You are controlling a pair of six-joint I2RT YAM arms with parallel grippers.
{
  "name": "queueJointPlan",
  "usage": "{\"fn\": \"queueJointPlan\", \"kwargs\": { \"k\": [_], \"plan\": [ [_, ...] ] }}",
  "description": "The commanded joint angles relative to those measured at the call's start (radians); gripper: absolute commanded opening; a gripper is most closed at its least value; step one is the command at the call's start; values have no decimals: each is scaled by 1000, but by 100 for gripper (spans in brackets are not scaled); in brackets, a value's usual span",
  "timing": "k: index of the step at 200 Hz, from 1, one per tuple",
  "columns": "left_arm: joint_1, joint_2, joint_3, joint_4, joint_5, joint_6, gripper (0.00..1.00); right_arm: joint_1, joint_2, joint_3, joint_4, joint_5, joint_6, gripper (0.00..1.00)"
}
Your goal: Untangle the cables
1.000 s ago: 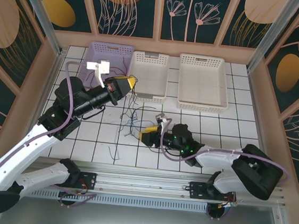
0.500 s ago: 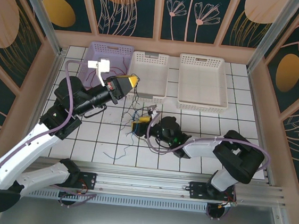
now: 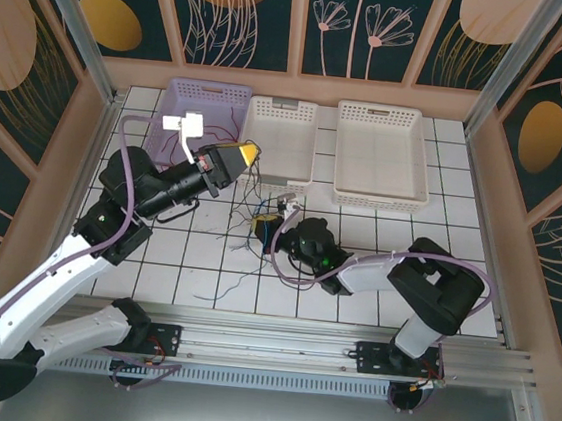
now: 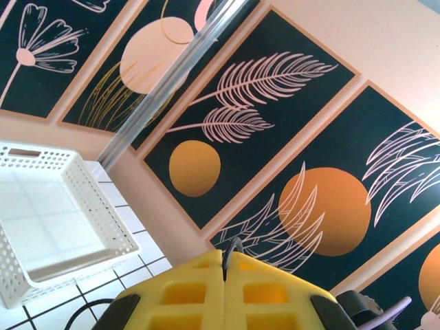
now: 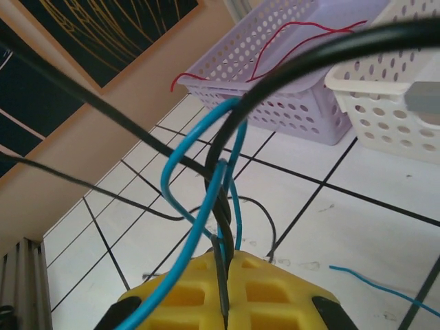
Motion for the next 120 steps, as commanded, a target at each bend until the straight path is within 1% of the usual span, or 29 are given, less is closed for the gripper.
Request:
{"fn": "queueJointPlan", "kwargs": {
  "k": [1,16,25,50,87,98,101,120],
  "plan": [
    [-2,-53,75,-62,-70,78,0,-8,-55,-65,21,54,16,0],
    [-3,-67,130,-134,-116,127,0,-28,-89,-124,16,59,32,0],
    [-3,-71,163,-172,-139,154,0,-45,-106,-163,20,83,48,0],
    [-3,-76,244,-257,-199,216,0,-105,-147,-259,23,74,97,0],
    [-3,-57,344,-326,-267,279,0,-180,-164,-301,-58,67,135,0],
    [-3,-49,358,-329,-266,284,0,-195,-160,-298,-85,68,138,0],
    [-3,-47,360,-328,-261,283,0,-197,-160,-297,-90,44,138,0],
    [-2,-26,351,-312,-226,263,0,-199,-175,-297,-86,-7,135,0]
  ]
}}
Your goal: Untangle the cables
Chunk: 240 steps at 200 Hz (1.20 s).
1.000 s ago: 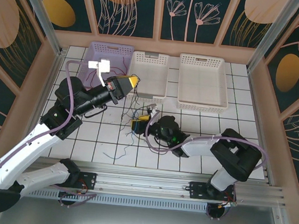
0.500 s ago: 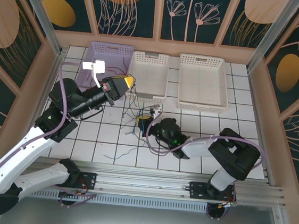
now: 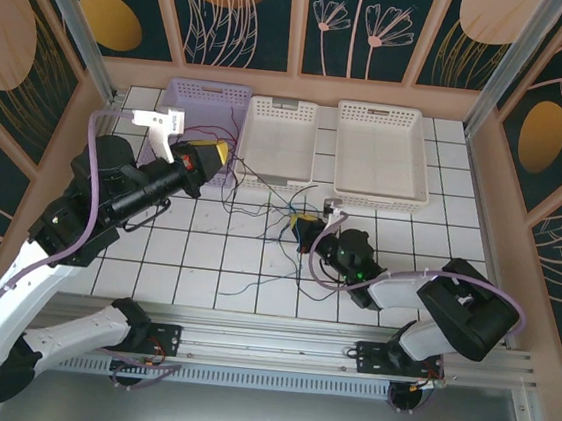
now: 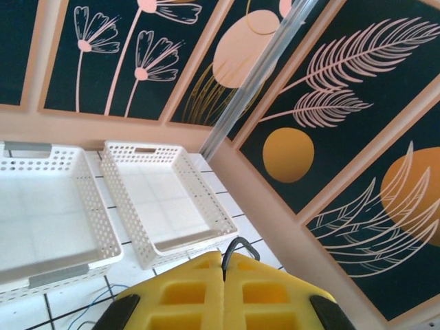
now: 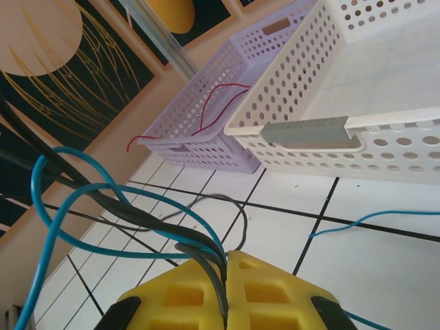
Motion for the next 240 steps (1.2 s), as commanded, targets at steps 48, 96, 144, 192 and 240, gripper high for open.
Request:
{"fn": "queueJointPlan", "kwargs": {
  "k": [48,96,144,192,240],
  "plan": [
    [2,30,-45,319,78,-73,0,-14,-50,-20,-241,-149,-3,37],
    [1,70,-104,382,111,-102,0,-2,-174,-43,-332,-136,-11,50],
    [1,103,-109,397,125,-107,0,1,-366,-77,-350,-208,-13,61],
    [2,114,-105,403,138,-112,0,1,-358,-49,-359,-328,-22,67],
    [1,118,-104,403,140,-109,0,16,-307,-46,-351,-314,-38,68]
  ]
}}
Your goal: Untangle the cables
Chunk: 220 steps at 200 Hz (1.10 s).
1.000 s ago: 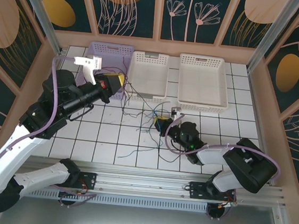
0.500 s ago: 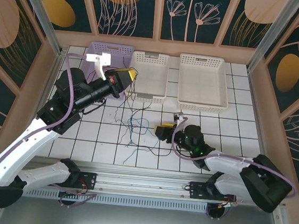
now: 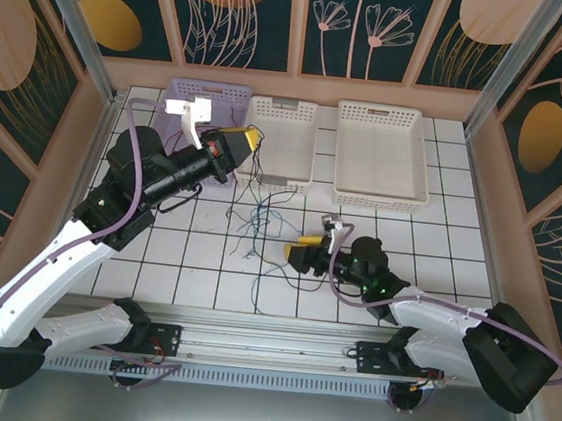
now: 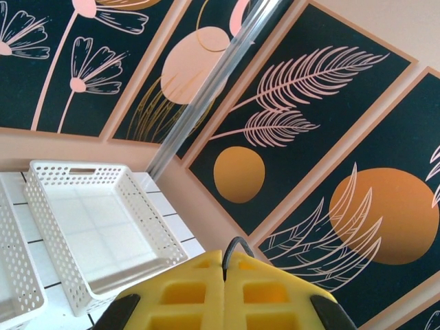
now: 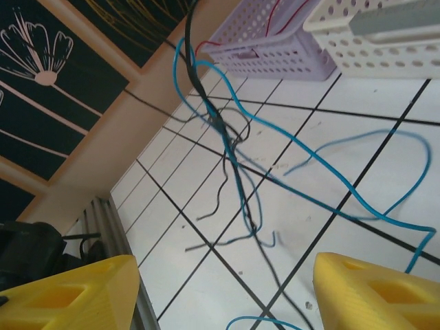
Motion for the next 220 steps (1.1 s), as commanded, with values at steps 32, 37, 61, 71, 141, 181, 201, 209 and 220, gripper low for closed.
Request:
{"fn": "queueJointPlan", "kwargs": {
  "k": [32,37,61,71,141,181,201,209,220],
  "plan": [
    [1,18,4,48,37,-10,0,24,-15,47,-34,127,-81,68],
    [1,19,4,49,40,-10,0,27,-23,54,-42,151,-92,68],
    [1,23,1,49,47,-12,0,30,-43,88,-78,259,-149,68],
    [0,25,1,48,50,-10,0,32,-36,105,-91,294,-169,68],
    [1,39,5,59,69,-15,0,38,207,238,-72,245,-273,67],
    [0,32,2,60,73,-20,0,42,335,304,-60,266,-305,66],
    [0,28,1,54,73,-13,0,32,374,321,-50,281,-313,65],
    [0,26,1,51,73,-10,0,28,387,325,-46,278,-316,63],
    [1,25,1,50,74,-8,0,17,404,331,-43,262,-319,59]
  ]
}}
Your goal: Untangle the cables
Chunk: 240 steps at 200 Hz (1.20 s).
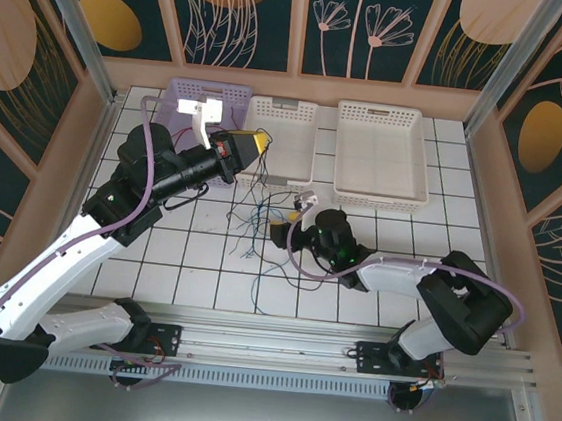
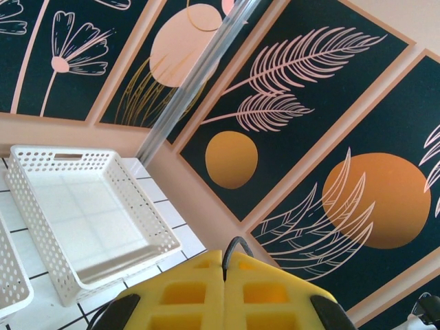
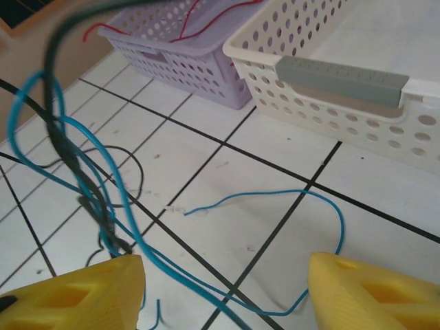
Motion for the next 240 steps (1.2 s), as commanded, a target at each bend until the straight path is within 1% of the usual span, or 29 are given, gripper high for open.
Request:
{"fn": "queueJointPlan", "kwargs": {
  "k": [1,10,26,40,50,88,123,147,175,198,240],
  "plan": [
    [2,-13,1,36,20,0,0,-17,31,37,42,3,-30,58],
    [2,-15,2,36,20,1,0,-28,44,42,40,-18,-28,50],
    [0,-24,4,32,11,8,0,-41,61,49,32,-45,-18,27],
    [0,-34,9,18,-4,19,0,-45,57,37,34,-41,-2,10],
    [1,-43,23,-8,-24,37,0,-50,50,25,29,-21,20,0],
    [2,-107,104,-147,-140,134,0,-90,38,-34,-44,130,153,0],
    [1,-130,222,-281,-252,218,0,-155,50,-111,-89,179,277,0],
    [2,-123,304,-346,-297,262,0,-201,55,-132,-143,199,344,0],
    [0,-102,403,-410,-331,304,0,-244,54,-154,-160,191,388,0],
    [1,-77,492,-460,-353,336,0,-263,66,-155,-179,192,402,0],
    [2,-41,664,-538,-398,388,0,-264,105,-173,-175,193,427,0]
  ]
}}
